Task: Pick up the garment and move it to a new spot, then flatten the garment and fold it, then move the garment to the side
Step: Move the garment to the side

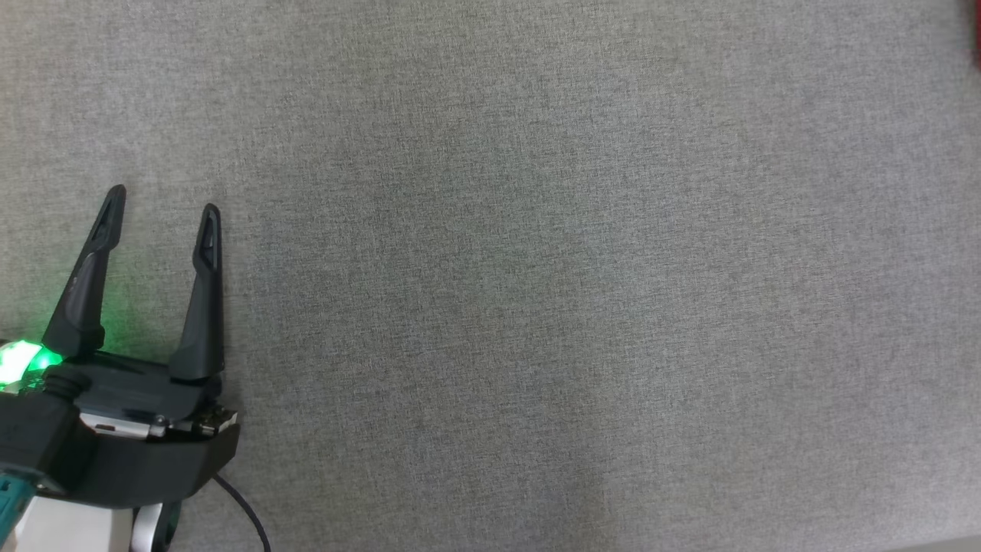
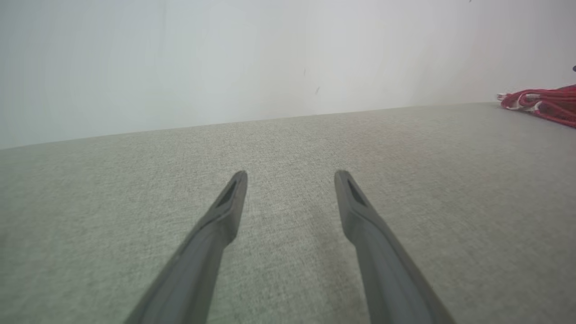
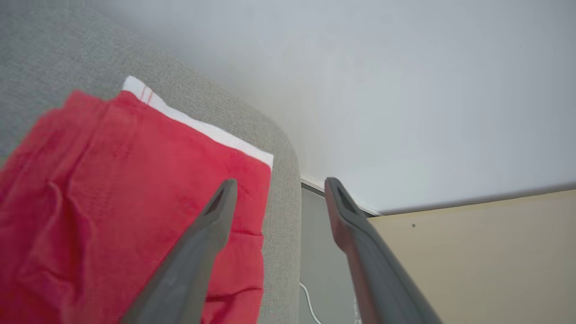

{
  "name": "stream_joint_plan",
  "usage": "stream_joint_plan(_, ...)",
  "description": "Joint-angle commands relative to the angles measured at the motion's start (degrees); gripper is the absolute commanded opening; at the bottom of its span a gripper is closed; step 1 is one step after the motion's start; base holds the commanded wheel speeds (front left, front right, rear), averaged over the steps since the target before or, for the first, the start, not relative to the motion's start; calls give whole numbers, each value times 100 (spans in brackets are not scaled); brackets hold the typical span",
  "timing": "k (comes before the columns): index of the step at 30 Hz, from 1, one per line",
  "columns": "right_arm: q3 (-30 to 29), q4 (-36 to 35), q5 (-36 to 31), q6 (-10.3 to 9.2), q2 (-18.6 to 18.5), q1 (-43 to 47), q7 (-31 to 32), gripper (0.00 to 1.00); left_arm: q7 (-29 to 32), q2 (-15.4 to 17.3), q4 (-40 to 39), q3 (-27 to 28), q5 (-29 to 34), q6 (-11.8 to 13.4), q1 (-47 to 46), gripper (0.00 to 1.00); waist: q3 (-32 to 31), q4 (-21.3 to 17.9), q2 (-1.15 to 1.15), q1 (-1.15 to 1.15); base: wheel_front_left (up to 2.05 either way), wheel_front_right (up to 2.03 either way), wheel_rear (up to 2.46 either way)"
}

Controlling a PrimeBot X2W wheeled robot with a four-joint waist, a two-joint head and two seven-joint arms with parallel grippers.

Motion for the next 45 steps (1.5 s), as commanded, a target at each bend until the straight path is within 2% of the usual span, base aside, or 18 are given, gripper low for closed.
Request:
stream_joint_plan(1,-29,23,-31,-16,47,-31,-41,100,9,46,129,26,8,38,13,100,-18,-9,0,0,0,0,0)
stream_joint_plan(7,-532,67,0,-16,517,203,-578,100,1,-67,318,54,-61,88,191,100,-318,-71,0,0,0,0,0)
stream_joint_plan(13,-1001,-251,-2,-16,1153,746,-1380,100,-9,-203,480,186,-147,132,387,100,-846,-83,0,0,0,0,0)
stream_joint_plan(23,-1872,-1115,-141,-16,2186,2566,-2189,100,-13,-576,774,349,-123,109,886,100,-1997,127,0,0,0,0,0)
stream_joint_plan(32,-2615,-2042,-350,-15,2985,4272,-2128,100,-14,-800,987,461,-34,62,1280,100,-2726,405,0,0,0,0,0)
stream_joint_plan(37,-3031,-2653,-406,-16,3291,5127,-2069,100,-13,-911,1149,423,24,12,1403,100,-3078,645,0,0,0,0,0)
stream_joint_plan(45,-3267,-3415,-513,-15,3643,6247,-1934,100,-13,-976,1275,407,89,-10,1603,100,-3457,860,0,0,0,0,0)
